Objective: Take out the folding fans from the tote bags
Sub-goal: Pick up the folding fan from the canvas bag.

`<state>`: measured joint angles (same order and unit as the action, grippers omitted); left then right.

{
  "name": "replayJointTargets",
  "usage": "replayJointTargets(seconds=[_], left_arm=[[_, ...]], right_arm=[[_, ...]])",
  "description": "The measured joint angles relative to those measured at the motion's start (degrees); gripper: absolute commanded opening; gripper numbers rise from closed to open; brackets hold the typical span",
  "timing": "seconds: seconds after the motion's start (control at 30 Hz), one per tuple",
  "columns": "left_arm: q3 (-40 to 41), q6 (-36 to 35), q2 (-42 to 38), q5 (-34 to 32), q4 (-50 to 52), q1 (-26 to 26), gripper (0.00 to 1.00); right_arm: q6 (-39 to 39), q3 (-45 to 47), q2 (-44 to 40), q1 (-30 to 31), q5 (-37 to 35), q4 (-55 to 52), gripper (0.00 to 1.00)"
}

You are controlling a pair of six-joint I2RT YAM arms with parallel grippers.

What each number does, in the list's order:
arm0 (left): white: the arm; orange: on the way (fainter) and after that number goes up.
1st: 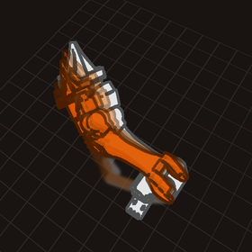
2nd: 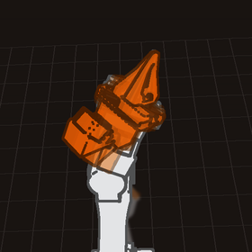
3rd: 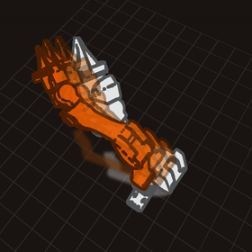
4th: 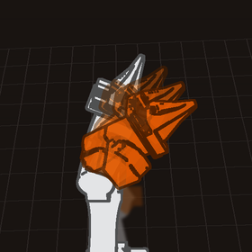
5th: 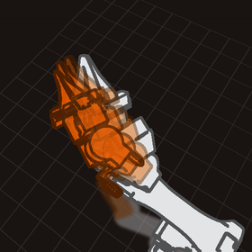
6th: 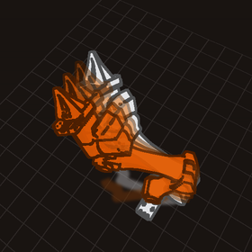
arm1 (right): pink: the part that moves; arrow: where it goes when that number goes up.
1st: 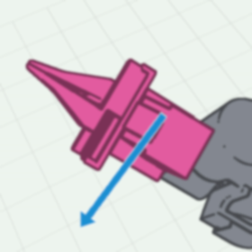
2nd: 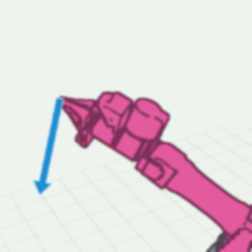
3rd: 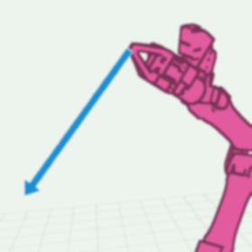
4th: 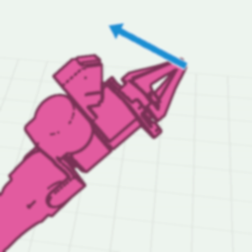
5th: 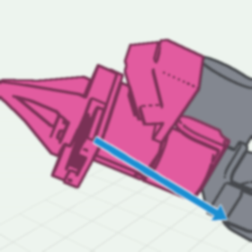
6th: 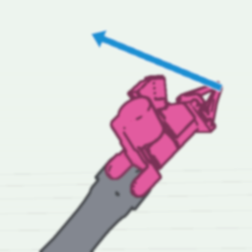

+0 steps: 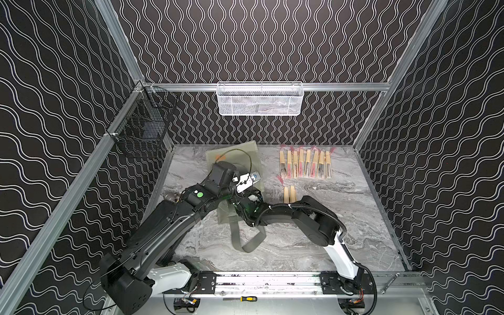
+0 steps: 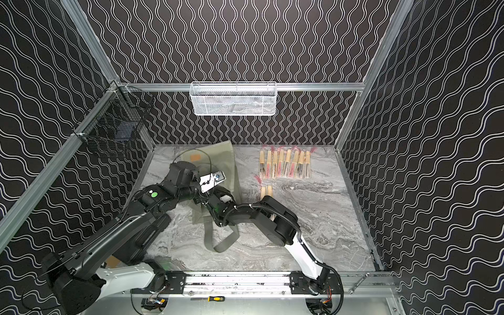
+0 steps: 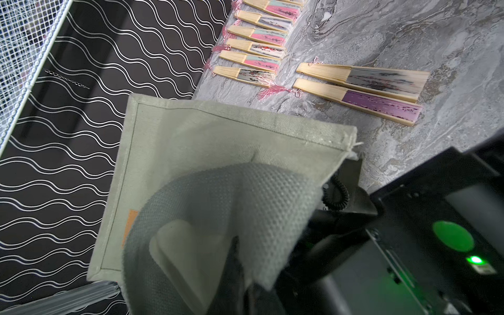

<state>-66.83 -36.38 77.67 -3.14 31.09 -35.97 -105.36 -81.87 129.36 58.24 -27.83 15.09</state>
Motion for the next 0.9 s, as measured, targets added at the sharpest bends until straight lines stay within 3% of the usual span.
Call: replayJointTargets(seconds=[0.4, 0.73, 0.9], left_arm=[[0.00, 0.00, 0.33, 0.13, -0.04, 0.02, 0.00], [0.00, 0.00, 0.44, 0.37, -0.04, 0.00, 0.00], [0.00, 0.00, 0.52, 0.66, -0.04, -0.02, 0.00]], right_arm=[[3.45, -2.75, 5.14, -2.97, -2.51, 7.37, 0.36], [11.04, 1.18, 5.86, -4.61, -1.88, 17.88, 0.07], [14.58, 5.57, 3.98, -5.07, -0.04, 22.56, 0.03]])
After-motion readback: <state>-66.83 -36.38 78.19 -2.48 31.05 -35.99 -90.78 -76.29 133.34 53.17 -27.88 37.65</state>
